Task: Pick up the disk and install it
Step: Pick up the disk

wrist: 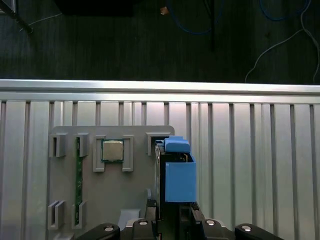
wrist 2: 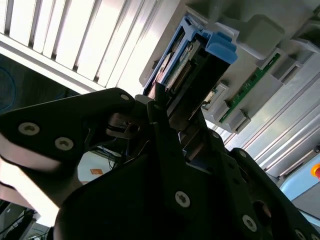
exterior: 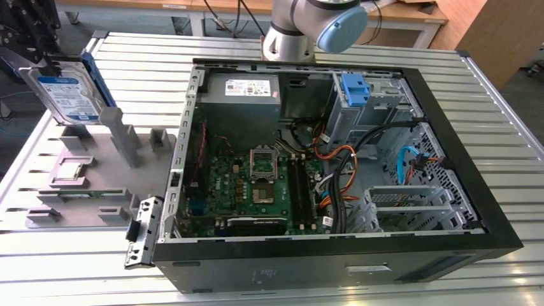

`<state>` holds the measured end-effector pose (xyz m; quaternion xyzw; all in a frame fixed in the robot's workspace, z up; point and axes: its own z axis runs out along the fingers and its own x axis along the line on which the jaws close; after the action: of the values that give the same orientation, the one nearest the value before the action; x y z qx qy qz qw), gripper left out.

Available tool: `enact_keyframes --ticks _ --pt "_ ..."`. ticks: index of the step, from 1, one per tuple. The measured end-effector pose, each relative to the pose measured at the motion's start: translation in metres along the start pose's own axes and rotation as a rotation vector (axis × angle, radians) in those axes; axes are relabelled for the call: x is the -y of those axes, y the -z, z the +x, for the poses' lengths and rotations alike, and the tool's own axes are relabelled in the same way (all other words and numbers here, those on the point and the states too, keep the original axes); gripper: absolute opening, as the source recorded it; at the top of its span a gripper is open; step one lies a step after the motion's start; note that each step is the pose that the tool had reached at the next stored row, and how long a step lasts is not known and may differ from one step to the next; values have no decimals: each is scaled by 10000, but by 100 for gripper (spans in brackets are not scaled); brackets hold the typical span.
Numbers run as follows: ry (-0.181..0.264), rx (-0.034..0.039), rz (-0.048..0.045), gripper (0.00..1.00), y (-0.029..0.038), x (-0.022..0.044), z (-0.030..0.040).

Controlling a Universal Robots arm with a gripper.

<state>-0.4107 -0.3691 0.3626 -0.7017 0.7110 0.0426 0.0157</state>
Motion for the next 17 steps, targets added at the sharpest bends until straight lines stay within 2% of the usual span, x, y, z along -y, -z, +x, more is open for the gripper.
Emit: enact_keyframes --ticks 17 --pt "0 0 1 35 500 -20 -41"
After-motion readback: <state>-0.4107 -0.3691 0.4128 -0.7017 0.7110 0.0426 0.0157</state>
